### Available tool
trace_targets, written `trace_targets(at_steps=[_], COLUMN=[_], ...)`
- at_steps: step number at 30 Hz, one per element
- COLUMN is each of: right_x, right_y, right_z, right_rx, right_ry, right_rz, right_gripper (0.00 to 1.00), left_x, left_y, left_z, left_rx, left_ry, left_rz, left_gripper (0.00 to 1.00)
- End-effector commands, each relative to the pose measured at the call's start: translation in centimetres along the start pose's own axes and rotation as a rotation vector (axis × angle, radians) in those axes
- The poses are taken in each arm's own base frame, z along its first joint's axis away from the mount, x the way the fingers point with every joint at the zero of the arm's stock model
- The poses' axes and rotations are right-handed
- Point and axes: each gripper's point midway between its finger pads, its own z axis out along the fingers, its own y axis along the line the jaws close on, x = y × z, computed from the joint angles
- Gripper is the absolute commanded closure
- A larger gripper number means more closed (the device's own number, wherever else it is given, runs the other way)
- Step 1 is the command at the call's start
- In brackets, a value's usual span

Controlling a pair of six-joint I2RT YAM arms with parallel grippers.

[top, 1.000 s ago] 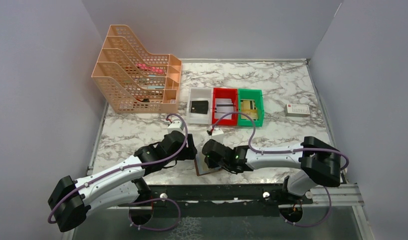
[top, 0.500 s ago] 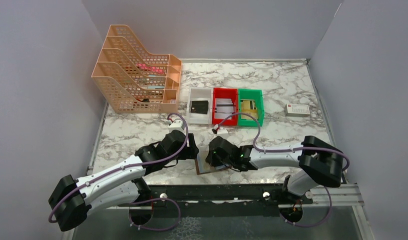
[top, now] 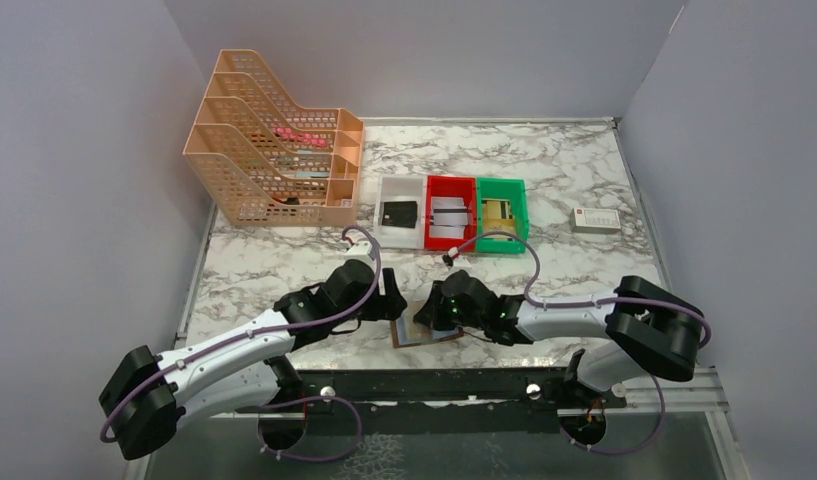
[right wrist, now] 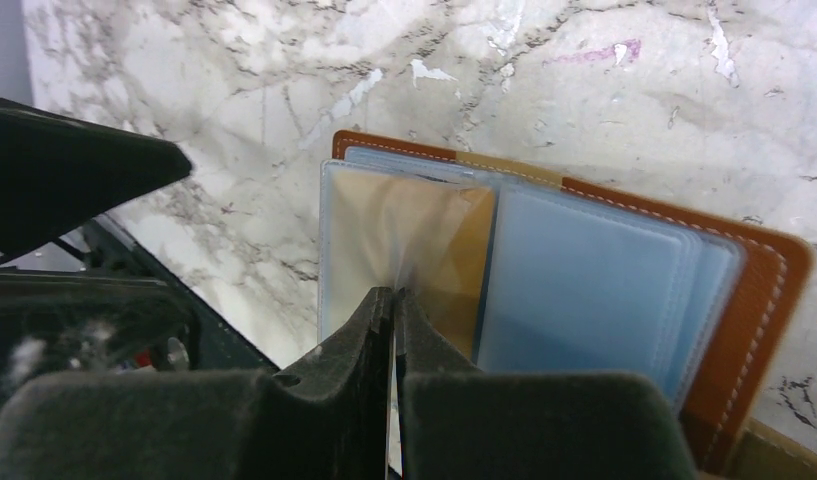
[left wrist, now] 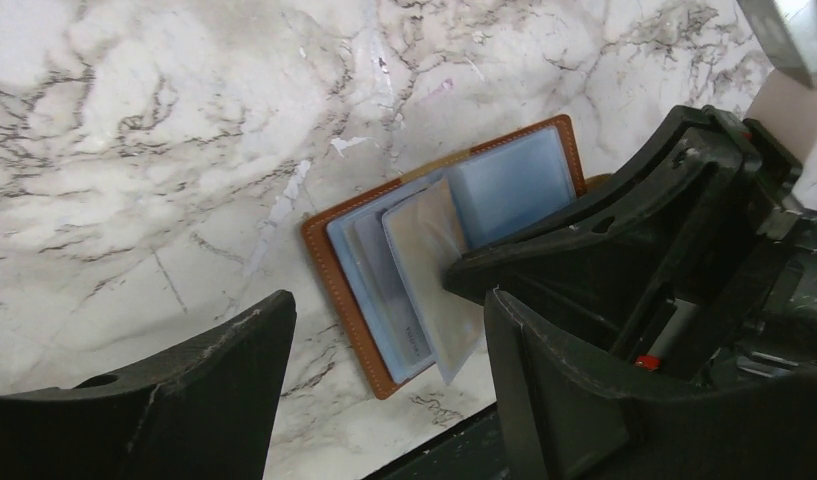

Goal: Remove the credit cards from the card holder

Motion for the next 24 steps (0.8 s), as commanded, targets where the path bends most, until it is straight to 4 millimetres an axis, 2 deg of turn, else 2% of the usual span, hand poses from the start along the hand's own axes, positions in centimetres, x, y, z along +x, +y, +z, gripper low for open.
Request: trace_targets(at_steps=[1,7,10,19,24], right_x=[-1.3,-1.7,-1.6,-1.1,-1.0], right_y=[2.5,2.5,2.3,1.6,1.5], right_z=[-0.9,-1.5,-1.5,-1.5,-1.8], right_rx=[-0.122,-0.145,-0.147,-0.142,-0.149], right_ry=[-0.043,-0.056,-0.055,-0.047,-0.05], right_rz=[0.059,0.086,0.096,0.133,0.142], right_gripper=[0.92,0.91,0.91,0.91,0.89], left_x=[1.1,1.7,1.9,3.6,3.9], left_y=[-1.5,-2.8,-3.5,-3.4,-4.3], left_z=[0.8,1.5,1.6,2.4,2.5], left_rx=[0.1,0.162,0.209,0.224,0.275], left_ry=[0.042,0.07,0.077,0.135,0.156], left_rz=[0.0,-0.012,-0.024,-0.033,-0.031], left_gripper=[0.28,0.31,0.35,0.59,0.64])
